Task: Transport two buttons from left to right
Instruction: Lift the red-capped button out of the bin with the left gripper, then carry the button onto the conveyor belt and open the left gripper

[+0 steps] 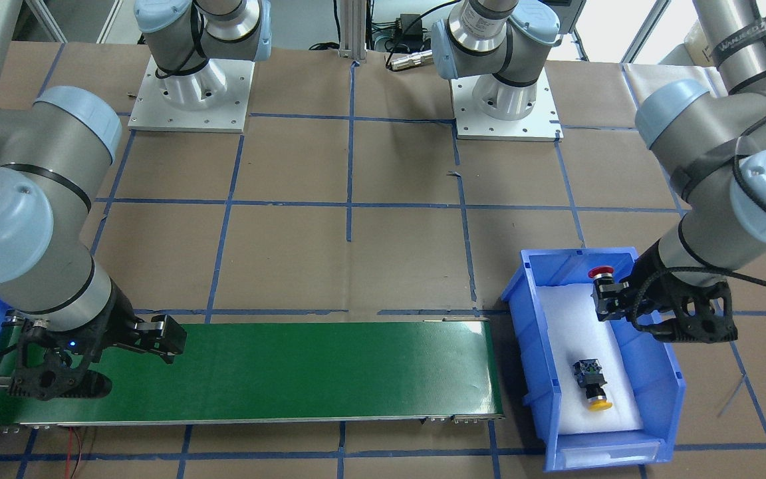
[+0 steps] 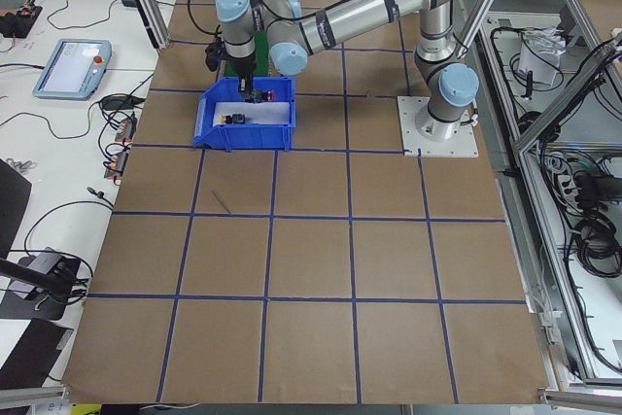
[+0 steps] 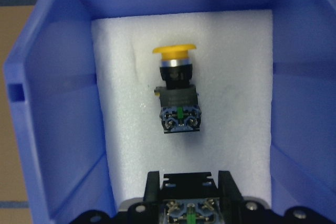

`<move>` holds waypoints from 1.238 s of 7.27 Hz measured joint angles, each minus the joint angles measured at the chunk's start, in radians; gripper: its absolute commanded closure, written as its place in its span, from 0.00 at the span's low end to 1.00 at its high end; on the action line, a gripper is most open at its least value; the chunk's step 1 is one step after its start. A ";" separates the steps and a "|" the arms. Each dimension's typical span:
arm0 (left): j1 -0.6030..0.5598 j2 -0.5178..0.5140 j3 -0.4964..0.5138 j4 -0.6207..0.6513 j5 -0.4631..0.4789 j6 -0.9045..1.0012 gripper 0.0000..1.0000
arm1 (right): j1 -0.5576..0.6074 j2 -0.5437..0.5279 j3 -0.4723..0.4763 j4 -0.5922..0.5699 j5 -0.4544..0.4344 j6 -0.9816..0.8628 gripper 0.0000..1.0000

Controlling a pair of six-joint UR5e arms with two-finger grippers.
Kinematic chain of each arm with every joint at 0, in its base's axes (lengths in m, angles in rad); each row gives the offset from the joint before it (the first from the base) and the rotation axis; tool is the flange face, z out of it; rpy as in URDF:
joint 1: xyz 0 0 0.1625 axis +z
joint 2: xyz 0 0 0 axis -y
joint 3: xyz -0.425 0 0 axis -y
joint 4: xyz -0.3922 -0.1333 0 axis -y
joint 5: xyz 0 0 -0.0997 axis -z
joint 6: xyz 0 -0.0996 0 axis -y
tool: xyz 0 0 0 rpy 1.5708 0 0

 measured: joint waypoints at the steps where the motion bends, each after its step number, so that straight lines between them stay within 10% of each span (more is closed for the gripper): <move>1: -0.010 0.034 0.039 -0.076 0.041 -0.001 0.97 | 0.000 0.003 -0.004 -0.002 0.000 -0.002 0.00; 9: -0.273 -0.055 0.141 -0.051 0.037 -0.263 0.94 | -0.001 0.006 -0.002 -0.002 -0.001 -0.005 0.00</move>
